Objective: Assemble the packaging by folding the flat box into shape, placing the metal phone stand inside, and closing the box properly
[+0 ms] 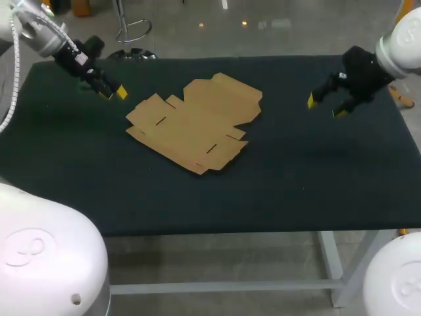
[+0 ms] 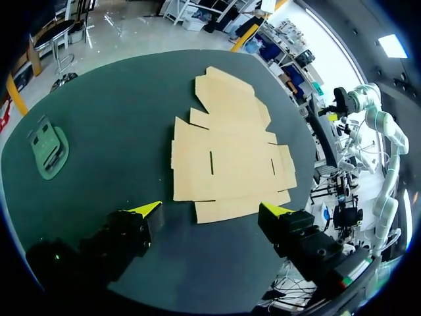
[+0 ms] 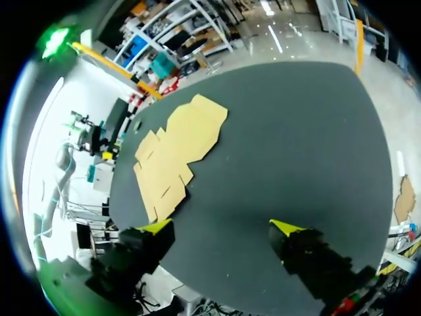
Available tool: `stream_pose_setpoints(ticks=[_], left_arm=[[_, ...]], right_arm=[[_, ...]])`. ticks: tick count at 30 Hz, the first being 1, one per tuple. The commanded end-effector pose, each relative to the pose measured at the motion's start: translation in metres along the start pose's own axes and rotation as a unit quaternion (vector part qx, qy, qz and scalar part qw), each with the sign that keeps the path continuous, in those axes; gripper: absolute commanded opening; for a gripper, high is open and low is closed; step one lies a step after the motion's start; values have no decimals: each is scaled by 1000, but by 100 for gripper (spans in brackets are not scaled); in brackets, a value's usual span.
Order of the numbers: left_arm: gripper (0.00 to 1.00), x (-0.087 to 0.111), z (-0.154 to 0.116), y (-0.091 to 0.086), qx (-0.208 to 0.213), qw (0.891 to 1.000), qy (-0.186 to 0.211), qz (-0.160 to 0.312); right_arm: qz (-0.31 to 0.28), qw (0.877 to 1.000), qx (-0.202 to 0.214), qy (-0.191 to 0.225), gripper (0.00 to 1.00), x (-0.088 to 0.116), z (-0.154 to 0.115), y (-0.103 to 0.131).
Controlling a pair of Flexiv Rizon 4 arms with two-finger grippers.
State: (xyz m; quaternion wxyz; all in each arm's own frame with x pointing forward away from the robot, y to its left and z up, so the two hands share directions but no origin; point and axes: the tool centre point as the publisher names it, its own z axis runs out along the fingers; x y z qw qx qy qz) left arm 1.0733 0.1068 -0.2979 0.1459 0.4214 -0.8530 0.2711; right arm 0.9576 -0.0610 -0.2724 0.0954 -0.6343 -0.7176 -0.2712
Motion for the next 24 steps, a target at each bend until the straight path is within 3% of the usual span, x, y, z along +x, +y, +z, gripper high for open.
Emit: stream_pose_setpoints(ticks=[1, 15, 24], left_arm=[[100, -6, 9, -4, -17, 1000, 5, 0], [100, -25, 39, -10, -33, 999, -2, 0], [100, -41, 57, -11, -37, 999, 16, -6]], right_arm=[[-3, 1000, 7, 6, 100, 6, -5, -9], [3, 1000, 10, 6, 100, 7, -6, -11], [3, 1000, 10, 6, 100, 7, -6, -11]])
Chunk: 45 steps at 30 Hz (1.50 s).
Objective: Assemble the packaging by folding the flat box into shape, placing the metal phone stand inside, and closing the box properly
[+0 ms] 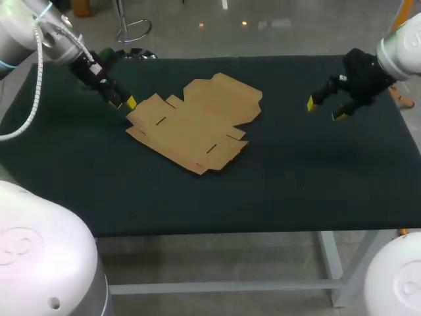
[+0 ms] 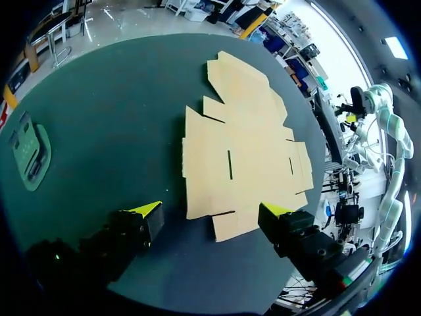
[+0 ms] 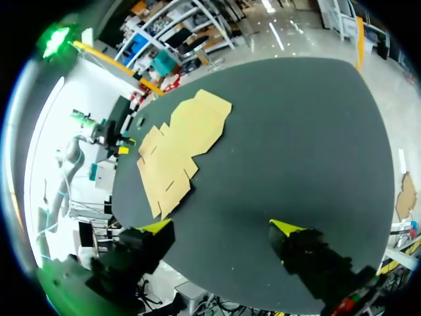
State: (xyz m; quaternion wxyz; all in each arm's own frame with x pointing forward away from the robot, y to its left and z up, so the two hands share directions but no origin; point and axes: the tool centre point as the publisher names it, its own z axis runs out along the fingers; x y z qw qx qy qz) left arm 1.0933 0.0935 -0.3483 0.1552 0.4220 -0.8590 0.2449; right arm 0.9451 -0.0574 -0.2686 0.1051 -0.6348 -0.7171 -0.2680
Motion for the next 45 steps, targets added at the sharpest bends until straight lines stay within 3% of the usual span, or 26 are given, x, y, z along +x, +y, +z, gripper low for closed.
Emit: stream_pose_setpoints(ticks=[1, 8, 13, 15, 16, 18, 20, 30, 40, 45], left_arm=[[100, -14, 10, -7, -12, 1000, 23, 4], [99, -16, 25, -9, -21, 999, 34, 12], [87, -16, 37, -9, -34, 998, 45, 17], [75, -16, 42, -9, -38, 998, 50, 17], [48, -16, 43, -9, -39, 998, 53, 17], [30, -14, 46, -8, -42, 997, 58, 18], [0, -13, 47, -8, -45, 997, 62, 17], [0, -2, 49, 3, -21, 997, 65, -20], [0, 26, 42, 25, 45, 992, 47, -110], [0, 47, 42, 41, 63, 988, 38, -132]], right_arm=[[0, 1000, 2, 1, 100, 0, -2, 0], [0, 1000, 2, 1, 100, 0, -2, 0], [0, 1000, 2, 1, 100, 0, -2, 0], [0, 1000, 2, 1, 100, 0, -2, 0], [0, 1000, 2, 1, 100, 0, -2, 0], [0, 1000, 2, 1, 100, 0, -2, 0], [0, 1000, 2, 1, 100, 0, -2, 0], [0, 1000, 2, 1, 100, 0, -2, 0], [0, 1000, 2, 1, 100, 0, -2, 0], [0, 1000, 2, 1, 100, 0, -2, 0]])
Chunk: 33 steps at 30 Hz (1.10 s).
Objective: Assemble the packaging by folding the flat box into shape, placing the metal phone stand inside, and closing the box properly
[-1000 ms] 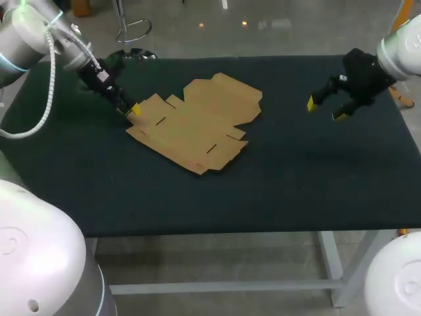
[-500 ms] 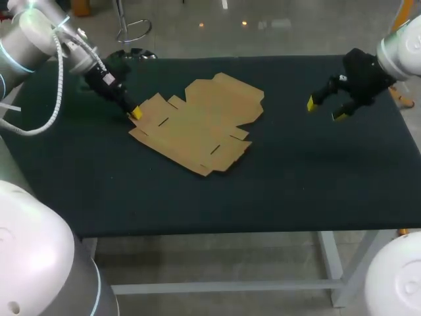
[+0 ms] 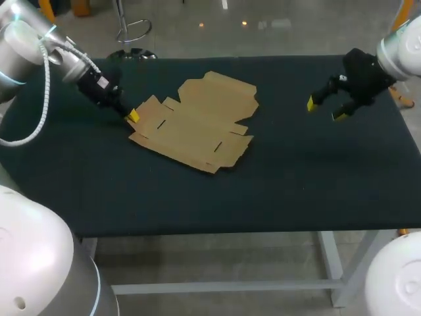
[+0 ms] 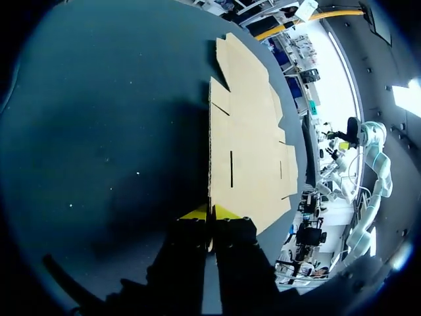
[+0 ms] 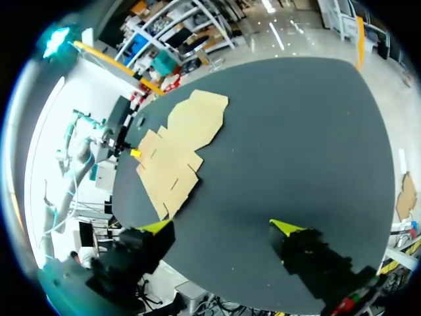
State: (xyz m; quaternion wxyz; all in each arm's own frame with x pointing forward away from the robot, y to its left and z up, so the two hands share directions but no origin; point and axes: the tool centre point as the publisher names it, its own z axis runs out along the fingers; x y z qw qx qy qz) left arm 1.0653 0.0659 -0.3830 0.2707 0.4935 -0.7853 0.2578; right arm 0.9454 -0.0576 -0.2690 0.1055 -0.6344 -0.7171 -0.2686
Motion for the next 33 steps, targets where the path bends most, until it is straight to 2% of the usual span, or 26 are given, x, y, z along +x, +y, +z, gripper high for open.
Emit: stream_pose_setpoints(ticks=[1, 5, 8, 13, 15, 16, 20, 26, 28, 29, 30, 32, 33], left_arm=[[0, 26, 3, 34, 82, 995, -48, -9], [0, 36, 8, 55, 104, 993, -38, -30], [0, 42, 16, 67, 111, 992, -47, -37], [1, 51, 22, 82, 123, 991, -39, -40], [79, 52, 24, 84, 124, 991, -34, -37], [100, 53, 25, 85, 124, 991, -35, -36], [100, 53, 23, 82, 111, 993, -39, -21], [100, 47, 9, 62, 71, 996, -56, 16], [100, 42, 4, 53, 44, 998, -32, 35], [100, 38, 3, 49, 40, 998, -37, 32], [100, 36, 1, 46, 27, 998, -20, 43], [100, 30, -2, 39, 13, 999, -14, 47], [100, 28, -2, 36, -2, 998, 4, 59]], right_arm=[[0, 1000, 2, 0, 100, 0, -2, 0], [0, 1000, 2, 0, 100, 0, -2, 0], [0, 1000, 2, 0, 100, 0, -2, 0], [0, 1000, 2, 0, 100, 0, -2, 0], [0, 1000, 2, 0, 100, 0, -2, 0], [0, 1000, 2, 0, 100, 0, -2, 0], [0, 1000, 2, 0, 100, 0, -2, 0], [0, 1000, 2, 0, 100, 0, -2, 0], [0, 1000, 2, 0, 100, 0, -2, 0], [0, 1000, 2, 0, 100, 0, -2, 0], [0, 1000, 2, 0, 100, 0, -2, 0], [0, 1000, 2, 0, 100, 0, -2, 0], [0, 1000, 2, 0, 100, 0, -2, 0]])
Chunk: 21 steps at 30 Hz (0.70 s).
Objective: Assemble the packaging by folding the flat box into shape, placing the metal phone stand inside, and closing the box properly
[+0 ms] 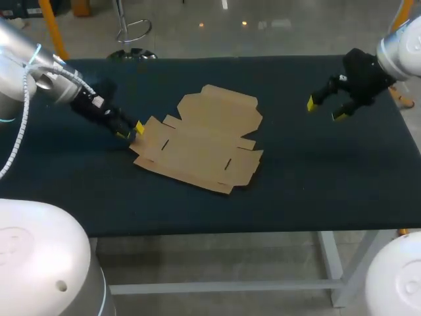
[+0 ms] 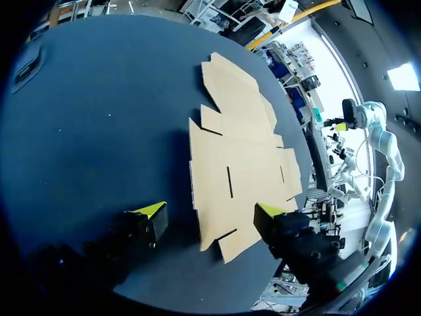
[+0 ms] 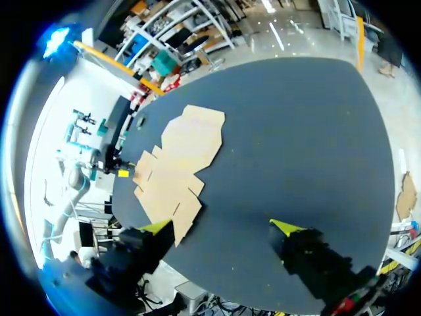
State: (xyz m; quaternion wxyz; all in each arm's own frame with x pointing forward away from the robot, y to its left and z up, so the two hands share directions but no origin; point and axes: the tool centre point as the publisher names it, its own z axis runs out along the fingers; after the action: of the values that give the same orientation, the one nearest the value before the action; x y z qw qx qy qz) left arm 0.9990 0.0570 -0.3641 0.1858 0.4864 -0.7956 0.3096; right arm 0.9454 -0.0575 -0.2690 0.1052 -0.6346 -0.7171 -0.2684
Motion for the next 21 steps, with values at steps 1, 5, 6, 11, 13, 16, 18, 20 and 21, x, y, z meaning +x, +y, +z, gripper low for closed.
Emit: stream_pose_setpoints(ticks=[1, 5, 6, 11, 13, 16, 18, 20, 21], left_arm=[[100, -21, -2, -20, -80, 996, 47, 10], [100, -31, 0, -28, -111, 990, 79, 33], [100, -33, 0, -30, -116, 989, 79, 35], [100, -34, 10, -42, -168, 980, 93, 56], [100, -32, 12, -44, -181, 976, 100, 64], [100, -29, 17, -47, -203, 971, 103, 70], [95, -27, 19, -46, -213, 969, 102, 73], [93, -25, 21, -44, -220, 967, 101, 73], [91, -24, 23, -42, -225, 967, 95, 71]], right_arm=[[0, 1000, 2, 1, 100, 0, -2, 0], [0, 1000, 2, 1, 100, 0, -2, 0], [0, 1000, 2, 1, 100, 0, -2, 0], [0, 1000, 2, 1, 100, 0, -2, 0], [0, 1000, 2, 1, 100, 0, -2, 0], [0, 1000, 2, 1, 100, 0, -2, 0], [0, 1000, 2, 1, 100, 0, -2, 0], [0, 1000, 2, 1, 100, 0, -2, 0], [0, 1000, 2, 1, 100, 0, -2, 0]])
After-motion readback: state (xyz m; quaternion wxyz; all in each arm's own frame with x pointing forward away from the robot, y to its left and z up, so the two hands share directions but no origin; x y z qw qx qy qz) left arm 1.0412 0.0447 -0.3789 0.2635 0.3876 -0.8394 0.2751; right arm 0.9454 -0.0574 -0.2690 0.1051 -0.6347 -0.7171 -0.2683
